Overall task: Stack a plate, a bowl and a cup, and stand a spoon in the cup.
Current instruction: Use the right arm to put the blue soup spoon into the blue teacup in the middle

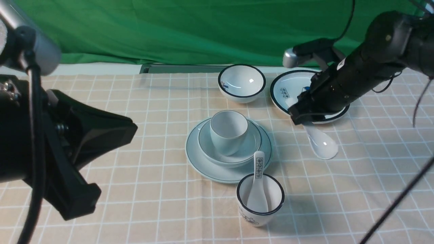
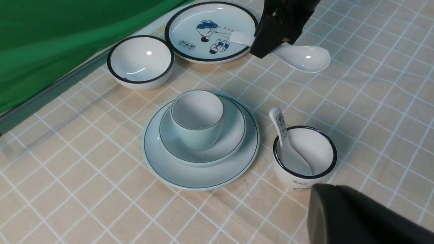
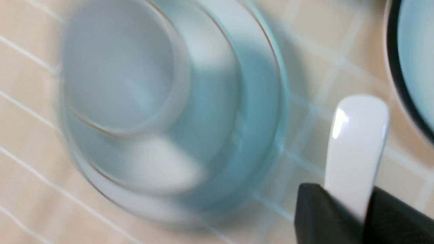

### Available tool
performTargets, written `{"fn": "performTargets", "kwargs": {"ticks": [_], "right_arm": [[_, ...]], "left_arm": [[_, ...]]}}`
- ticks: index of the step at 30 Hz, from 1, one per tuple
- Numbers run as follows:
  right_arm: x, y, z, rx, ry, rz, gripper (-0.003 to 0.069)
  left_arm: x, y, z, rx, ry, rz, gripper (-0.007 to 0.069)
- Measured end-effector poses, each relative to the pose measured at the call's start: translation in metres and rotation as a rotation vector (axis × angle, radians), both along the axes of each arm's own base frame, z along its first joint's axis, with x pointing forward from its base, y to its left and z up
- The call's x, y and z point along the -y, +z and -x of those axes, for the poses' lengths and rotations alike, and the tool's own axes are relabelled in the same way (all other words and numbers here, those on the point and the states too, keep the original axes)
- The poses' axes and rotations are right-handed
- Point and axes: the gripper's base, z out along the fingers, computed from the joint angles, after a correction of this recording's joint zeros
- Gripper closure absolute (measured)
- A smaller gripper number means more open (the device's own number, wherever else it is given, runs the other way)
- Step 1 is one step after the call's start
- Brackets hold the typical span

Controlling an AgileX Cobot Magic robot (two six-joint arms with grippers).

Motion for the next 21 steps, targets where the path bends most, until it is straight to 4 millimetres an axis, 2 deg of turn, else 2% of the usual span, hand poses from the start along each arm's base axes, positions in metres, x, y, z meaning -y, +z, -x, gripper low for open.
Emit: {"fn": "performTargets", "kwargs": {"ticks": [4, 9, 11, 14, 19, 21], "right_arm": [[-0.036, 0.014, 0.037, 0.295, -0.017, -0.161, 0.0501], [-0.077, 0.014, 0.060, 0.624, -0.050, -0.292, 0.0501], [-0.088, 0.008, 0.059, 0.693, -0.061, -0.318, 0.0501], [-0.094, -0.003, 0.053, 0.734, -0.076, -0.343, 0.0501], [-0.099, -0.042, 0.030, 0.720, -0.112, -0.387, 0.0501], [-0.098, -0.052, 0.023, 0.703, -0.128, -0.382, 0.0501]], "left_arm": [[0.000, 0.002, -0.001, 0.024, 0.002, 0.007, 0.0622], [0.000, 0.002, -0.002, 0.036, 0.006, -0.001, 0.0622], [-0.001, 0.002, -0.002, 0.040, 0.007, -0.007, 0.0622], [-0.001, 0.002, -0.002, 0.042, 0.008, -0.010, 0.0622], [-0.001, 0.002, -0.002, 0.045, 0.008, -0.014, 0.0622], [-0.001, 0.002, -0.002, 0.046, 0.008, -0.016, 0.0622]]}}
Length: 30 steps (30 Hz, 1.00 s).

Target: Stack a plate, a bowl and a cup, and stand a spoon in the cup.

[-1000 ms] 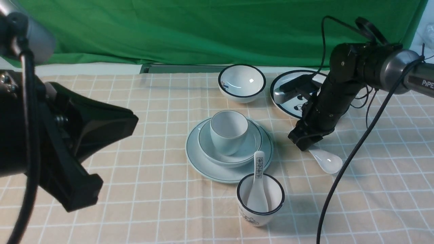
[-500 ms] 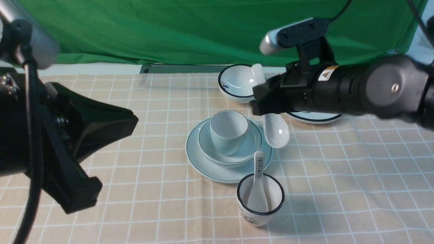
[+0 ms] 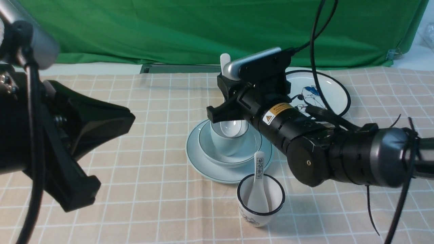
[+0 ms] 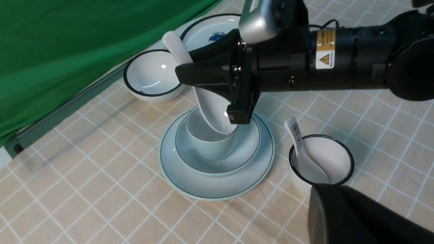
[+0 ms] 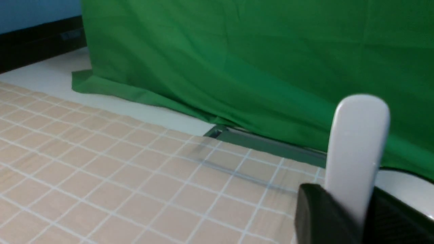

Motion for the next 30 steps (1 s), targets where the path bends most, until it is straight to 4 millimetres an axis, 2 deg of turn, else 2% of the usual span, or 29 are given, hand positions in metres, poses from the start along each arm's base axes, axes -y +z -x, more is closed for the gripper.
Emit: {"fn": "performTargets", "kwargs": {"ticks": [4, 11, 13, 19, 21, 23, 24, 26, 27, 28, 30], "right_arm": [[0.004, -0.018, -0.010, -0.023, -0.027, 0.003, 0.0501], [0.004, -0.026, -0.015, -0.029, -0.036, -0.001, 0.0501], [0.004, -0.030, -0.015, -0.037, -0.035, 0.006, 0.0479], [0.004, -0.035, -0.014, -0.088, -0.026, 0.032, 0.0204], [0.004, -0.030, -0.012, -0.108, -0.019, 0.038, 0.0148], [0.007, -0.011, -0.006, -0.122, -0.004, 0.038, 0.0129], [0.009, -0.004, -0.003, -0.123, 0.002, 0.041, 0.0132], [0.016, 0.023, 0.010, -0.128, 0.025, 0.049, 0.0155], [0.017, 0.026, 0.011, -0.130, 0.028, 0.051, 0.0163], [0.026, 0.049, 0.027, -0.151, 0.056, 0.064, 0.0201], [0.042, 0.081, 0.054, -0.182, 0.095, 0.078, 0.0277]], "left_arm": [[0.000, 0.000, 0.000, 0.004, 0.002, -0.007, 0.0622], [-0.001, 0.000, -0.001, 0.012, 0.004, -0.011, 0.0622], [-0.001, 0.000, -0.001, 0.014, 0.005, -0.009, 0.0622], [-0.001, 0.000, -0.001, 0.014, 0.004, -0.009, 0.0622], [-0.002, 0.001, 0.001, 0.023, 0.004, -0.005, 0.0622], [-0.005, 0.000, 0.006, 0.055, 0.009, 0.013, 0.0622], [-0.008, 0.000, 0.009, 0.076, 0.012, 0.027, 0.0622], [-0.016, -0.002, 0.021, 0.134, 0.020, 0.081, 0.0622], [-0.017, -0.004, 0.023, 0.134, 0.021, 0.086, 0.0622], [-0.024, -0.008, 0.034, 0.187, 0.030, 0.139, 0.0622], [-0.038, -0.021, 0.053, 0.272, 0.047, 0.237, 0.0622]]}}
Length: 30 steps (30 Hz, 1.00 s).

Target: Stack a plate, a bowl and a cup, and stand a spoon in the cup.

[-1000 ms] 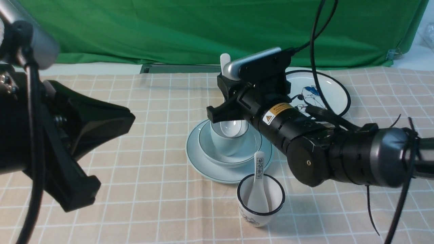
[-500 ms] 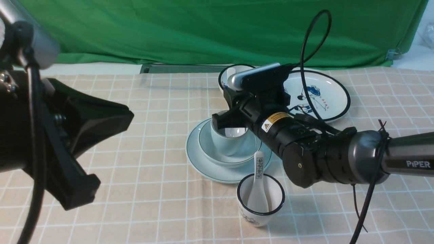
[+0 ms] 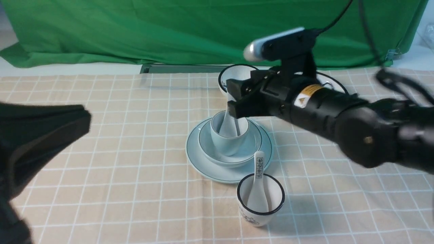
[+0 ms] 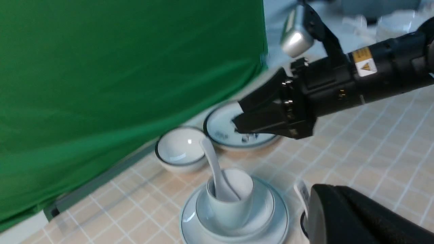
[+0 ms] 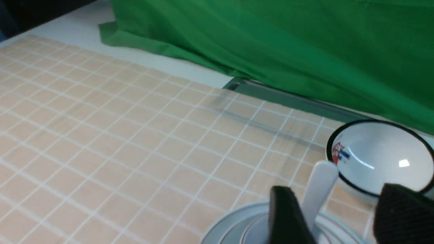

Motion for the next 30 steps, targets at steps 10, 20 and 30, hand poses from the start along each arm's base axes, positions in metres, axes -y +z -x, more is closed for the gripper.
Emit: {"fn": "performTargets", "kwargs": {"ticks": [10, 20, 30], "right_arm": [[0.074, 0.020, 0.113, -0.170, 0.083, 0.035, 0.0601], [0.098, -0.003, 0.146, -0.185, 0.081, 0.031, 0.0591], [0.109, -0.003, 0.147, -0.155, 0.045, 0.043, 0.0602]], "left_arm": [[-0.029, -0.080, 0.029, 0.262, 0.089, 0.187, 0.0622], [-0.023, -0.143, 0.020, 0.165, 0.089, 0.026, 0.0622], [-0.021, -0.171, 0.020, 0.047, 0.068, -0.064, 0.0622]]}}
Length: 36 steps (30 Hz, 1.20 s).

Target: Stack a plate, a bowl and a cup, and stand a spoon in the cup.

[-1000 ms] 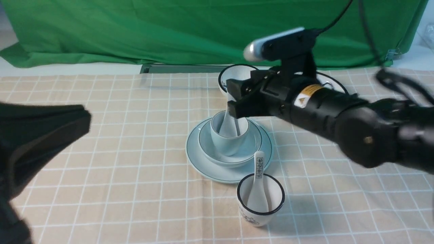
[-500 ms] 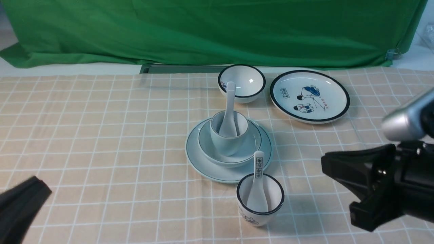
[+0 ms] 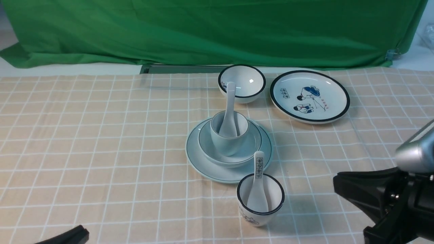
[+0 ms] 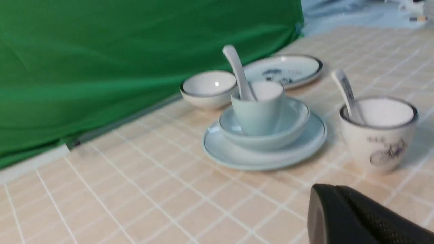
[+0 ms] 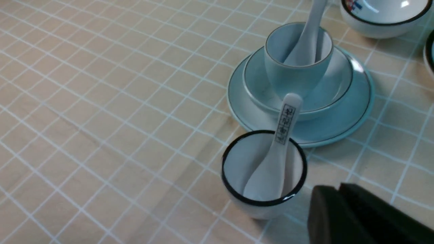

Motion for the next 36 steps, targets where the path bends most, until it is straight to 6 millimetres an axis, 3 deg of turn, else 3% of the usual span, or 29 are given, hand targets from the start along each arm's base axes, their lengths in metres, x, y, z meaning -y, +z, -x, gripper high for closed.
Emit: {"fn": "performTargets", "kwargs": {"ticks": [5, 8, 15, 36], "right_arm": [[0.047, -0.018, 0.024, 0.116, -0.150, 0.081, 0.0641], [0.066, -0.049, 0.044, 0.155, -0.249, 0.097, 0.0641], [0.080, -0.109, 0.071, 0.209, -0.384, 0.040, 0.0641], [0.082, -0.113, 0.077, 0.226, -0.404, 0.039, 0.0629]], "left_arm": [[0.000, -0.006, 0.001, -0.040, -0.010, -0.057, 0.0622], [0.000, -0.006, 0.001, -0.038, -0.010, -0.072, 0.0622], [0.000, -0.006, 0.001, -0.036, -0.010, -0.076, 0.0622], [-0.001, -0.007, 0.001, -0.026, -0.010, -0.095, 0.0620]]}}
